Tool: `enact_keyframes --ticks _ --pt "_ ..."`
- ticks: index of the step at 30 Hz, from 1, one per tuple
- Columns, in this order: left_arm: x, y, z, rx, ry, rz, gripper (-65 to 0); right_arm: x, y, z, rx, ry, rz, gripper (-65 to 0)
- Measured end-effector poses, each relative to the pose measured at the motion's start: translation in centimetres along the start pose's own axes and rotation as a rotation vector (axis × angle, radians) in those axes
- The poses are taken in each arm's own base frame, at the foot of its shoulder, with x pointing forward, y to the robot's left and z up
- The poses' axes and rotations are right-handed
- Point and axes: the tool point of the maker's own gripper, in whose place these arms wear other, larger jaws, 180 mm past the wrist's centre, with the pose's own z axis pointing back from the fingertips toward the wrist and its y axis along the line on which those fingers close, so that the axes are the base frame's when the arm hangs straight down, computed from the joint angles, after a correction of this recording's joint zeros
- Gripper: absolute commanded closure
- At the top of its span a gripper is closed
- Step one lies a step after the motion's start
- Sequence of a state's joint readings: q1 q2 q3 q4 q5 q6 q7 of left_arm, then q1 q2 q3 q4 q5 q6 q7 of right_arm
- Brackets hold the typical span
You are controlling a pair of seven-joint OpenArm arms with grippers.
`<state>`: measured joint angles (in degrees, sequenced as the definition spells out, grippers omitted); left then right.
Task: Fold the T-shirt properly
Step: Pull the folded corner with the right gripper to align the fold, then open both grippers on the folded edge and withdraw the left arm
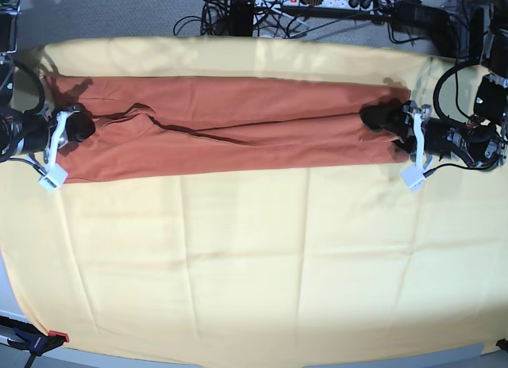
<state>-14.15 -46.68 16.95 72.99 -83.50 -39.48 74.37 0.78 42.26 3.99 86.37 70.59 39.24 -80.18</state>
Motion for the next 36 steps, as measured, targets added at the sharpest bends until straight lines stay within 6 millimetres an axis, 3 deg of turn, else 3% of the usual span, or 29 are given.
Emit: enact_keyframes --ticks 9,15,19,21,27,31,33,36 --pt "-0.1 0.3 0.3 0.018 0.009 -0.006 -28.2 -0.9 0.2 -0.1 0.008 0.018 -0.010 0.0" --pt "-0.9 2.2 3.5 0.120 0.066 -0.014 -28.2 -0.9 0.2 -0.1 0.009 0.017 -0.010 -1.5" --pt "-2.0 3.1 5.3 0.178 0.112 -0.007 -28.2 -1.4 -0.6 0.0 -0.034 0.052 -0.002 -30.0" --pt "-2.3 3.4 5.9 0.192 0.121 -0.004 -28.2 -1.4 -0.7 0.3 -0.031 0.048 -0.002 -34.3" --pt "-2.8 3.7 7.7 0.224 0.137 0.009 -28.2 2.1 1.4 4.1 0.068 -0.075 0.068 -34.3" --pt "-3.2 3.0 7.7 0.183 0.157 0.024 -28.2 2.4 1.4 5.2 0.036 -0.061 0.116 -33.8" --pt "-3.3 3.0 7.8 0.184 0.160 0.025 -28.2 2.5 1.7 4.7 0.050 -0.069 0.112 -26.0" --pt "-3.0 3.1 8.1 0.192 0.148 0.023 -28.2 3.2 3.0 3.2 0.100 -0.115 0.099 -3.3"
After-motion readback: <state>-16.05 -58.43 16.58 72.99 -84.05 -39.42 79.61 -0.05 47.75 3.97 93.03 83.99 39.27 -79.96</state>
